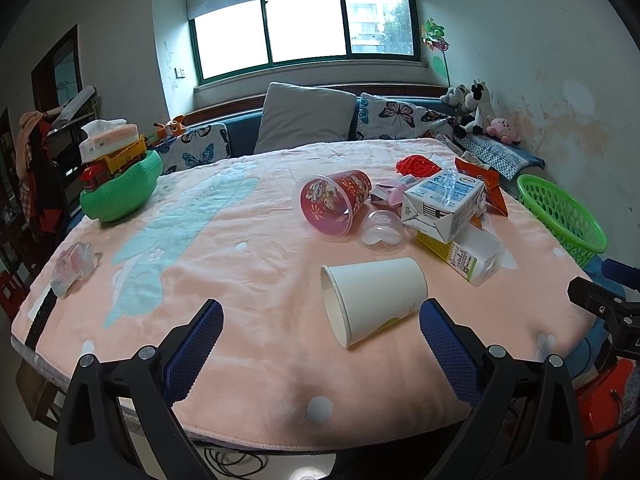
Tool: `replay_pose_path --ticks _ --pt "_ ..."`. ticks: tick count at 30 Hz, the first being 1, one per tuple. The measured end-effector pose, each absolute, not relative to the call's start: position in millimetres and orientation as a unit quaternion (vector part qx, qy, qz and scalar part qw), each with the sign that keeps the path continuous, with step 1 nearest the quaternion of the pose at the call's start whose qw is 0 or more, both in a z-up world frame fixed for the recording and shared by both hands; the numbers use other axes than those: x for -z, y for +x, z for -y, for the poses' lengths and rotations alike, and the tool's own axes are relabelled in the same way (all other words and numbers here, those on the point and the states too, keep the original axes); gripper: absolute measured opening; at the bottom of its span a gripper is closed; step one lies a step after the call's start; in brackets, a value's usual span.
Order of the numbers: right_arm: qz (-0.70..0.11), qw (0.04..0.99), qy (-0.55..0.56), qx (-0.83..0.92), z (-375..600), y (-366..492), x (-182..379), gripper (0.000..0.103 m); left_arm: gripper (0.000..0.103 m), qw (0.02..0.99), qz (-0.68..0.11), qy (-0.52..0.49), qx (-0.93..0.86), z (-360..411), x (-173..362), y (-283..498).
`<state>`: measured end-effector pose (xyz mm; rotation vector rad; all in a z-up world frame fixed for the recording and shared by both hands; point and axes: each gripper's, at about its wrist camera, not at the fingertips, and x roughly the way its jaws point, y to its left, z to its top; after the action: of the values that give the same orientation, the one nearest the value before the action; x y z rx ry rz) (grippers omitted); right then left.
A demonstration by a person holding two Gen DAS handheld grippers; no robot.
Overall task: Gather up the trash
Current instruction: 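Move the right tool toward the white milk carton on the bed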
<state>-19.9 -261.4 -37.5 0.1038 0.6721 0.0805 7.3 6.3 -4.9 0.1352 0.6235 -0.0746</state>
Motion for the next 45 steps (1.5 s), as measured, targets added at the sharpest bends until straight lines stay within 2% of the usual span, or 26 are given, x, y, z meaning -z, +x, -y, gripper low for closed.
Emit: replay_pose_path --ticks 45 --pt "-0.347 0.936 0.048 -0.041 261.9 23.0 35.7 0.099 0.095 0.930 -0.358 0.050 0.063 -7.6 15.6 54.2"
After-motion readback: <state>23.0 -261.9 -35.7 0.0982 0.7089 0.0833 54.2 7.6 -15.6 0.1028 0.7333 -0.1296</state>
